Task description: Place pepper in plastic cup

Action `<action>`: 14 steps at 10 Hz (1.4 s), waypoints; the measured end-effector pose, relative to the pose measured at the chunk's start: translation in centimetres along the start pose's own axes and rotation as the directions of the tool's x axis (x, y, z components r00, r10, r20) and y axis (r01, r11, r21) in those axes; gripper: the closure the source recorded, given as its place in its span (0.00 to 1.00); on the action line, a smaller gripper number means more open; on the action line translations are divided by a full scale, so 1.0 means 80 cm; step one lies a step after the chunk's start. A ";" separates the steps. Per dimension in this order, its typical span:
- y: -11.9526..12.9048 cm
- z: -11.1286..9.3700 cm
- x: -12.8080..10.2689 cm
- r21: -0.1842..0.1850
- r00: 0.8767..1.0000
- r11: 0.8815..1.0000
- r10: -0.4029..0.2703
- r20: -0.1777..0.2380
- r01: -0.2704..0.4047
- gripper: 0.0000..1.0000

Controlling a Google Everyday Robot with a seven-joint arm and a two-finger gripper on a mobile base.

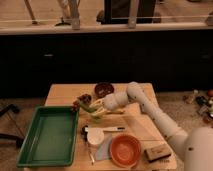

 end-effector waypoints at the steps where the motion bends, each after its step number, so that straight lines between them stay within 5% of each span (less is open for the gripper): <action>1: 0.000 -0.002 0.003 0.001 1.000 1.000 0.003 0.002 -0.003 0.98; 10: -0.003 -0.015 0.024 0.023 0.999 0.999 0.041 0.027 -0.042 0.97; 14: -0.001 -0.025 0.028 0.032 0.997 0.998 0.056 0.054 -0.057 0.59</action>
